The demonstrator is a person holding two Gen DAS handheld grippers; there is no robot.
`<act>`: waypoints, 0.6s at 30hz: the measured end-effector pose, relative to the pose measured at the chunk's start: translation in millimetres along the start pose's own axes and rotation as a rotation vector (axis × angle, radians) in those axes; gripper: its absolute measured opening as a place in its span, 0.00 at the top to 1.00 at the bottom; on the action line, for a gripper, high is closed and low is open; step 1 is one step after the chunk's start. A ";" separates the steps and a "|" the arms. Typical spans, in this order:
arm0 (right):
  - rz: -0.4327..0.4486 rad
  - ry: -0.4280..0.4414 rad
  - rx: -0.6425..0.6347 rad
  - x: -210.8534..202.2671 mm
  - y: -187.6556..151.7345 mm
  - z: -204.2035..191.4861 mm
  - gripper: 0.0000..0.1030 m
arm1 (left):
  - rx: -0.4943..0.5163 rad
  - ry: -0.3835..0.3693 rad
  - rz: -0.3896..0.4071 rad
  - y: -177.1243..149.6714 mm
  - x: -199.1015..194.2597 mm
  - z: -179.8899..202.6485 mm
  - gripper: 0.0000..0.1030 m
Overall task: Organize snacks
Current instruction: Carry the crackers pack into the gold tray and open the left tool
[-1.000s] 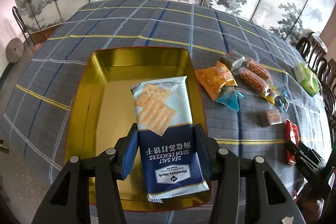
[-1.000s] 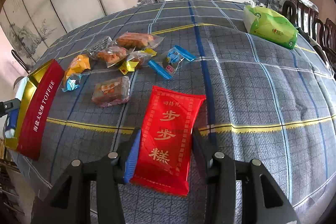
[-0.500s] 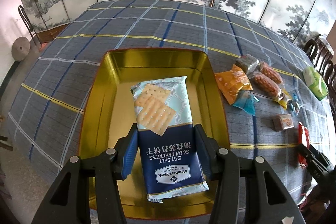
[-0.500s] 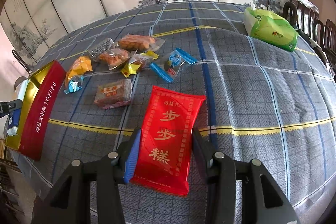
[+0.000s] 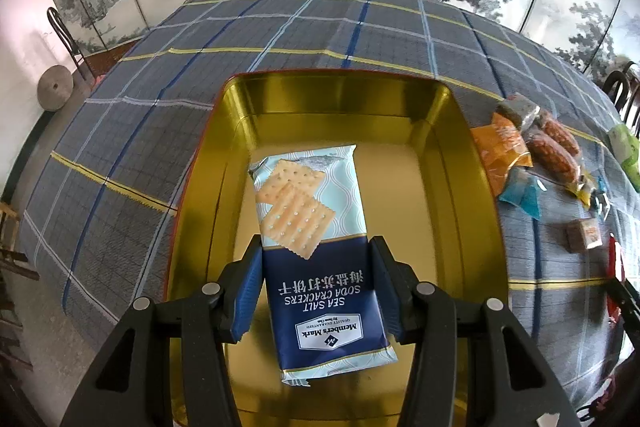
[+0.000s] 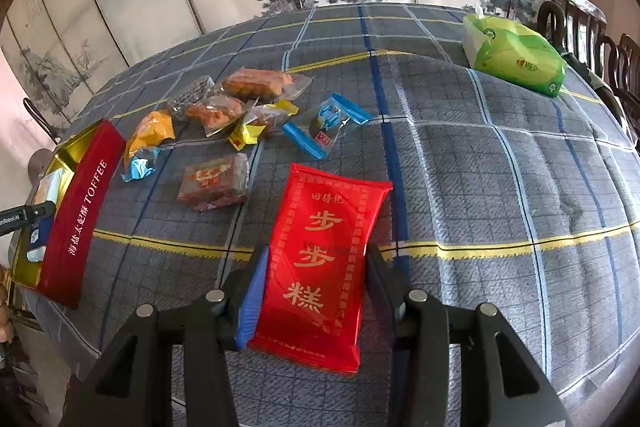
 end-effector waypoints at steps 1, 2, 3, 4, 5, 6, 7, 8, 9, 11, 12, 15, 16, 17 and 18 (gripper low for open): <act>0.000 0.000 0.000 -0.2 -0.1 0.3 0.54 | -0.001 0.004 -0.002 0.3 1.6 -1.4 0.54; 0.000 0.001 0.001 -0.2 -0.1 0.4 0.54 | -0.002 0.007 -0.003 0.5 3.1 -2.6 0.54; 0.000 0.001 0.001 -0.4 0.0 0.5 0.54 | -0.003 0.010 -0.004 0.5 4.9 -3.9 0.54; 0.001 -0.001 0.002 -0.7 0.0 0.7 0.54 | -0.004 0.012 -0.006 0.4 6.7 -4.9 0.54; 0.002 -0.001 0.002 -1.1 -0.1 0.6 0.54 | -0.005 0.016 -0.008 0.0 7.9 -6.0 0.54; 0.002 0.000 0.002 -1.1 -0.3 0.4 0.54 | -0.008 0.018 -0.011 0.2 9.6 -6.7 0.54; 0.001 0.000 0.000 -1.4 -0.3 0.0 0.54 | -0.009 0.019 -0.013 0.0 10.9 -7.6 0.54; 0.002 -0.002 0.001 -1.8 -0.4 0.4 0.54 | -0.009 0.019 -0.016 0.1 11.8 -8.2 0.54; 0.003 -0.002 0.001 -2.3 -0.5 0.5 0.54 | -0.010 0.021 -0.017 0.2 13.1 -9.2 0.54; 0.003 -0.001 0.001 -2.7 -0.5 0.5 0.54 | -0.013 0.027 -0.015 0.4 14.3 -10.8 0.54; 0.004 -0.003 0.000 -3.1 -0.5 0.6 0.54 | -0.013 0.027 -0.016 0.4 14.7 -11.0 0.54; 0.006 -0.002 0.001 -3.9 -0.4 0.4 0.54 | -0.011 0.030 -0.009 1.8 14.4 -11.5 0.55; 0.006 -0.002 0.001 -4.0 -0.3 0.1 0.54 | -0.008 0.033 -0.002 2.7 13.4 -11.0 0.55; 0.005 -0.002 0.002 -3.9 -0.2 0.1 0.54 | -0.003 0.035 0.004 3.5 12.9 -10.3 0.54; 0.006 -0.002 0.002 -3.9 -0.1 0.1 0.54 | 0.000 0.035 0.008 3.7 12.1 -10.1 0.54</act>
Point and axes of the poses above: each gripper's, at about its wrist camera, not at the fingertips, and x roughly the way its jaws point, z to its right, y to its top, the point moved 9 cm from there along x, roughly the way its jaws point, and after that the axes turned 12 degrees about -x, right-handed, at the moved point
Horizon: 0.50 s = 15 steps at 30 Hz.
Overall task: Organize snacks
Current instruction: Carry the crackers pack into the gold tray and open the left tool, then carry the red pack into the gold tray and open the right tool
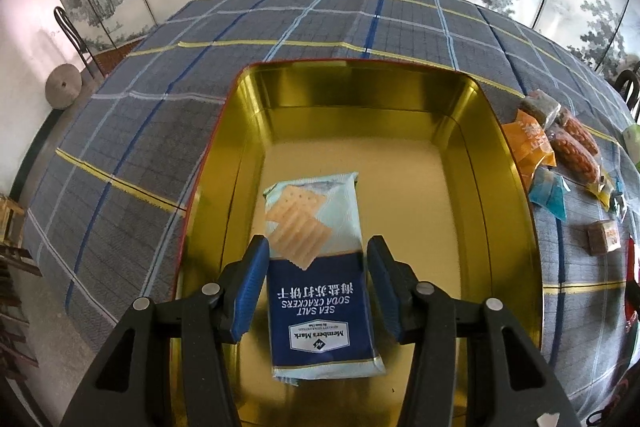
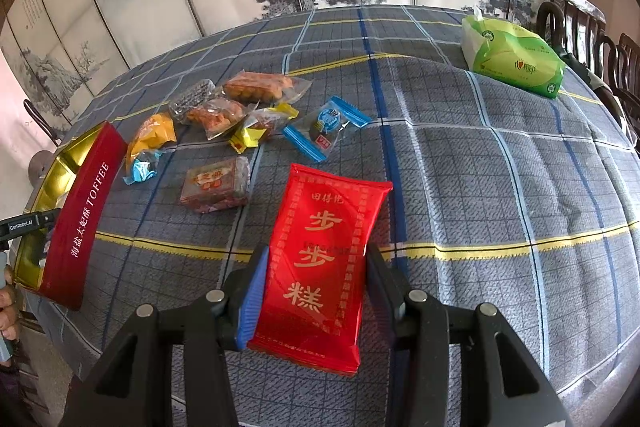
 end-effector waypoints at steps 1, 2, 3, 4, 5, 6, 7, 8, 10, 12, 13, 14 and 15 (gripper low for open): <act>0.001 0.000 0.001 -0.6 0.1 -0.2 0.54 | 0.004 0.002 0.004 0.3 -1.3 0.5 0.53; 0.002 0.000 0.001 -0.3 0.5 -0.2 0.54 | 0.007 0.006 0.009 1.0 -2.4 0.8 0.49; 0.002 0.001 0.002 -0.5 0.9 -0.3 0.54 | 0.007 0.006 0.013 1.8 -3.1 0.3 0.46; 0.004 0.002 0.003 -1.2 1.2 -0.7 0.54 | 0.004 0.006 0.021 2.6 -5.0 -0.1 0.41; 0.005 0.002 0.004 -1.8 1.8 -0.6 0.54 | 0.001 0.008 0.030 3.8 -6.8 -0.6 0.40; 0.007 0.003 0.004 -2.7 2.5 -1.2 0.54 | -0.001 0.007 0.040 4.7 -9.4 -0.8 0.40; 0.009 0.005 0.004 -3.5 3.1 -1.5 0.54 | 0.000 0.004 0.047 5.3 -11.8 -0.5 0.39; 0.012 0.006 0.002 -5.1 4.5 -2.1 0.54 | 0.002 0.004 0.051 5.6 -13.5 -0.1 0.37; 0.020 0.006 -0.003 -8.3 7.2 -4.0 0.54 | 0.004 0.004 0.061 6.1 -17.5 0.3 0.33; 0.030 0.008 -0.007 -12.4 10.9 -6.8 0.54 | 0.004 0.001 0.077 6.6 -23.2 0.4 0.31; 0.037 0.009 -0.012 -15.3 13.8 -9.7 0.54 | 0.005 -0.002 0.084 6.7 -26.2 0.7 0.30; 0.042 0.011 -0.017 -17.5 15.7 -11.2 0.54 | 0.008 -0.003 0.089 6.3 -28.3 0.8 0.30; 0.048 0.013 -0.021 -20.3 18.3 -12.6 0.54 | 0.011 -0.003 0.095 5.7 -31.0 0.7 0.30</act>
Point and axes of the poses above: each gripper's, at about its wrist camera, not at the fingertips, and x roughly the way its jaws point, z to its right, y to its top, the point moved 9 cm from there along x, roughly the way its jaws point, and after that the axes turned 12 degrees about -x, right-handed, at the moved point
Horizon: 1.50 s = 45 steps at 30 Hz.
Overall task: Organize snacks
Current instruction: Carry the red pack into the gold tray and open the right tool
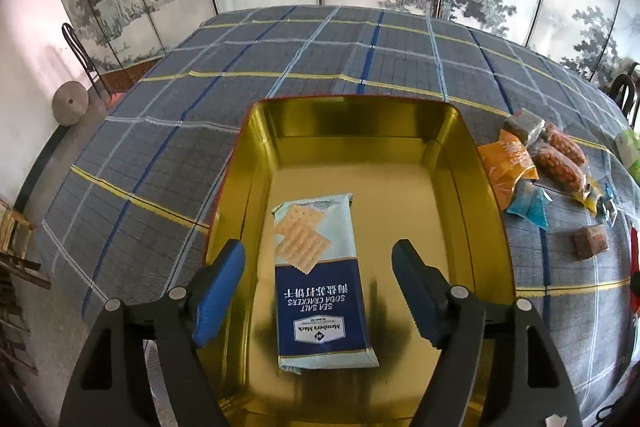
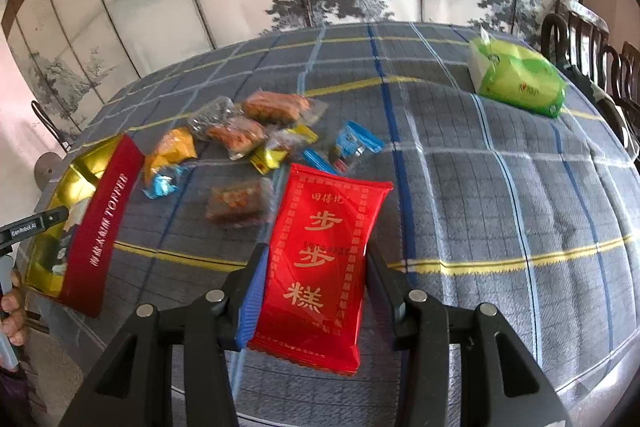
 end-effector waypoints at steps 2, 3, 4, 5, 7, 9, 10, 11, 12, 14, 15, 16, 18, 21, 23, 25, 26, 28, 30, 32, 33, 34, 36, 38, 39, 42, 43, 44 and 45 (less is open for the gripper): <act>0.014 0.007 -0.011 -4.7 6.5 -5.6 0.54 | -0.004 -0.010 0.011 -0.4 -5.7 -1.1 0.30; 0.021 0.012 -0.017 -7.3 10.5 -9.6 0.54 | -0.010 -0.018 0.016 -0.3 -8.8 -2.4 0.30; 0.027 0.019 -0.024 -9.6 14.5 -13.7 0.54 | -0.015 -0.021 0.018 -0.4 -11.5 -3.3 0.30; 0.033 0.024 -0.030 -11.3 17.5 -16.9 0.54 | -0.021 -0.023 0.018 -0.7 -13.8 -5.6 0.30; 0.050 0.041 -0.049 -16.0 26.8 -28.1 0.54 | -0.031 -0.032 0.015 -1.5 -17.6 -9.5 0.30; 0.064 0.063 -0.067 -18.8 35.3 -40.5 0.54 | -0.042 -0.027 0.015 -2.8 -20.0 -14.0 0.30; 0.069 0.074 -0.076 -20.0 38.7 -46.1 0.54 | -0.046 -0.029 0.013 -3.6 -21.6 -16.3 0.30; 0.076 0.088 -0.090 -20.7 43.9 -55.2 0.54 | -0.050 -0.031 0.011 -4.5 -22.8 -18.0 0.30; 0.082 0.099 -0.106 -21.0 48.7 -64.2 0.54 | -0.052 -0.031 0.010 -5.6 -24.1 -19.9 0.30; 0.091 0.122 -0.133 -20.9 56.2 -81.1 0.54 | -0.057 -0.034 0.011 -7.1 -27.5 -23.1 0.30; 0.095 0.138 -0.144 -20.5 60.1 -90.5 0.54 | -0.059 -0.038 0.014 -7.3 -29.5 -24.8 0.30; 0.097 0.156 -0.151 -20.1 63.9 -100.1 0.54 | -0.062 -0.041 0.019 -7.6 -32.6 -26.5 0.30; 0.096 0.191 -0.164 -17.8 69.2 -114.9 0.54 | -0.065 -0.048 0.024 -8.1 -37.8 -29.4 0.30; 0.096 0.244 -0.202 -12.2 79.7 -145.4 0.54 | -0.077 -0.067 0.022 -10.4 -44.0 -33.5 0.30; 0.094 0.274 -0.233 -6.6 84.6 -165.9 0.54 | -0.081 -0.069 0.017 -11.2 -45.1 -36.7 0.30; 0.081 0.302 -0.260 2.2 87.7 -187.5 0.54 | -0.081 -0.065 0.016 -12.5 -45.6 -40.7 0.30; 0.077 0.318 -0.270 5.7 89.0 -197.4 0.54 | -0.081 -0.060 0.016 -13.3 -45.5 -43.2 0.30; 0.070 0.341 -0.295 12.6 92.0 -217.7 0.54 | -0.085 -0.059 0.013 -14.7 -45.0 -47.6 0.30; 0.061 0.364 -0.327 19.9 94.8 -238.1 0.54 | -0.083 -0.059 0.008 -16.2 -44.0 -51.0 0.30; 0.047 0.376 -0.355 27.8 96.1 -255.4 0.54 | -0.076 -0.056 0.007 -17.3 -43.3 -53.8 0.30; 0.036 0.383 -0.369 33.3 96.5 -264.2 0.54 | -0.073 -0.056 0.008 -17.8 -43.6 -54.8 0.30; 0.028 0.387 -0.378 37.0 96.4 -271.0 0.54 | -0.071 -0.056 0.009 -18.2 -43.6 -55.4 0.30; 0.012 0.388 -0.401 47.2 96.2 -283.8 0.54 | -0.067 -0.053 0.012 -18.8 -43.1 -57.2 0.30; -0.004 0.391 -0.411 57.0 96.2 -291.8 0.54 | -0.063 -0.054 0.010 -19.4 -42.5 -57.9 0.30; -0.012 0.390 -0.415 62.1 96.1 -295.2 0.54 | -0.061 -0.057 0.008 -20.0 -41.9 -58.0 0.30; -0.039 0.387 -0.418 75.3 94.3 -301.3 0.54 | -0.053 -0.058 0.006 -21.1 -40.3 -57.8 0.30; -0.053 0.389 -0.415 80.1 93.3 -303.3 0.54 | -0.052 -0.057 0.006 -21.5 -40.0 -57.7 0.30; -0.065 0.396 -0.414 84.2 92.0 -305.9 0.54 | -0.051 -0.056 0.007 -21.9 -39.6 -57.9 0.30; -0.073 0.397 -0.414 87.4 91.3 -307.7 0.54 | -0.050 -0.054 0.006 -21.9 -38.8 -58.2 0.30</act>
Point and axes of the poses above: each gripper's, at about its wrist camera, not at the fingertips, and x roughly the way its jaws point, z to its right, y to its top, the point moved 9 cm from there along x, roughly the way its jaws point, and after that the axes turned 12 degrees about -x, right-handed, at the moved point
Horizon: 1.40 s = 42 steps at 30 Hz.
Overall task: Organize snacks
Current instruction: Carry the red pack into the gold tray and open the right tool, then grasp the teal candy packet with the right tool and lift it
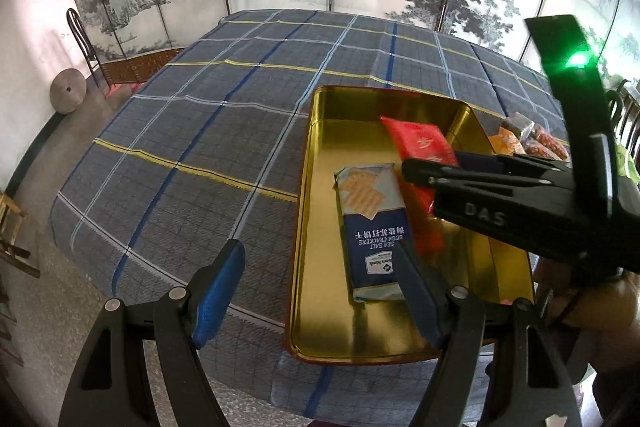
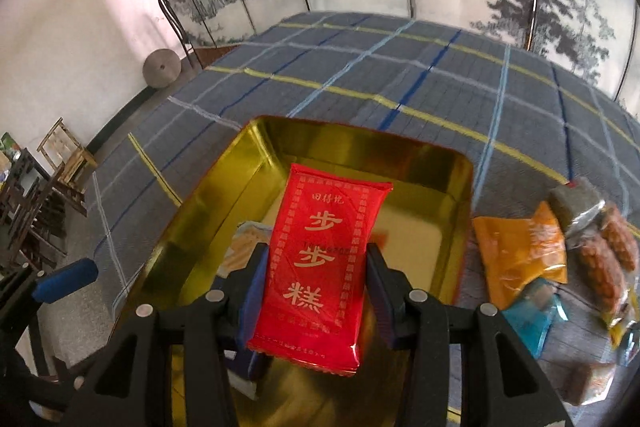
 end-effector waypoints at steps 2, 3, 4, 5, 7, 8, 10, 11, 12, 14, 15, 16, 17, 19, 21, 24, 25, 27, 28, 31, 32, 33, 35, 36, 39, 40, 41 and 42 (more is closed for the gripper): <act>-0.019 0.004 0.015 6.0 -0.3 1.4 0.53 | -0.003 0.001 -0.005 0.3 1.7 -1.0 0.30; -0.014 0.009 0.027 5.5 0.1 2.5 0.53 | -0.005 -0.002 -0.009 0.1 2.3 -1.5 0.30; -0.003 0.011 0.039 4.2 1.1 4.3 0.52 | -0.007 -0.004 -0.012 -0.4 2.6 -1.2 0.30; 0.012 0.012 0.047 1.9 2.1 6.4 0.51 | -0.008 -0.003 -0.014 -0.9 2.9 -1.0 0.30; 0.042 0.019 0.068 -4.4 3.7 11.0 0.50 | -0.003 -0.003 -0.015 -2.0 2.5 1.1 0.30; 0.057 0.024 0.084 -8.9 3.9 14.5 0.50 | 0.000 -0.003 -0.014 -2.1 2.2 1.9 0.30; 0.091 0.020 0.112 -22.1 1.1 23.7 0.50 | 0.006 -0.009 -0.009 -2.3 0.2 4.9 0.30; 0.101 0.010 0.125 -27.7 -0.7 29.6 0.50 | 0.010 -0.012 -0.006 -2.3 -0.6 6.5 0.30; 0.115 -0.004 0.148 -36.3 -6.2 38.6 0.50 | 0.016 -0.014 -0.003 -2.4 -1.7 8.6 0.30; 0.139 -0.043 0.190 -51.3 -19.8 57.4 0.49 | 0.025 -0.018 0.000 -2.5 -1.8 11.9 0.30; 0.135 -0.078 0.203 -56.3 -28.1 67.2 0.49 | 0.028 -0.022 -0.004 -3.5 -1.4 14.2 0.30; 0.129 -0.104 0.219 -60.7 -36.4 77.0 0.49 | 0.031 -0.026 -0.007 -3.7 -1.1 15.1 0.30; 0.140 -0.108 0.257 -66.9 -46.9 88.9 0.49 | 0.033 -0.030 -0.008 -4.3 -0.6 16.9 0.30; 0.118 -0.134 0.306 -69.3 -63.6 107.3 0.49 | 0.040 -0.031 -0.013 -5.9 1.4 20.5 0.30; 0.081 -0.158 0.330 -63.9 -77.4 119.7 0.49 | 0.046 -0.035 -0.019 -7.9 3.2 23.5 0.30; 0.079 -0.147 0.362 -57.5 -81.9 127.1 0.49 | 0.052 -0.034 -0.027 -10.3 6.1 25.3 0.30; 0.072 -0.151 0.357 -52.9 -80.5 127.4 0.49 | 0.054 -0.034 -0.030 -10.6 6.9 25.7 0.30; 0.057 -0.164 0.362 -46.5 -80.9 130.8 0.49 | 0.056 -0.033 -0.028 -10.3 7.2 25.6 0.30; 0.057 -0.158 0.371 -43.3 -80.2 132.6 0.49 | 0.053 -0.033 -0.027 -10.5 7.5 25.9 0.30; 0.048 -0.148 0.385 -33.3 -76.1 136.7 0.49 | 0.051 -0.035 -0.034 -11.6 8.3 25.4 0.30; 0.047 -0.148 0.394 -30.4 -75.6 138.0 0.49 | 0.051 -0.035 -0.038 -12.1 9.7 25.5 0.30; 0.046 -0.151 0.405 -27.7 -74.9 140.7 0.50 | 0.052 -0.033 -0.041 -12.7 11.0 25.8 0.30; 0.054 -0.163 0.412 -25.8 -74.0 142.8 0.55 | 0.055 -0.033 -0.045 -13.7 12.5 26.0 0.30; 0.050 -0.171 0.407 -25.0 -73.2 144.3 0.58 | 0.057 -0.032 -0.046 -14.1 12.9 26.1 0.30; 0.024 -0.197 0.384 -21.5 -69.3 144.9 0.60 | 0.061 -0.033 -0.048 -14.0 13.1 27.2 0.30; 0.014 -0.210 0.374 -20.6 -68.1 144.1 0.60 | 0.059 -0.035 -0.048 -14.1 12.7 27.8 0.30; 0.004 -0.231 0.354 -19.5 -67.0 141.9 0.60 | 0.058 -0.038 -0.048 -14.1 12.3 28.7 0.30; -0.003 -0.250 0.335 -19.0 -66.4 139.8 0.60 | 0.060 -0.037 -0.047 -14.1 11.7 29.0 0.30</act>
Point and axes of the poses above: each gripper's, at about its wrist camera, not at the fingertips, and x roughly the way its jaws point, z to its right, y to its top, the point moved 9 cm from there along x, roughly the way its jaws point, and after that the axes turned 12 degrees about -x, right-handed, at the moved point
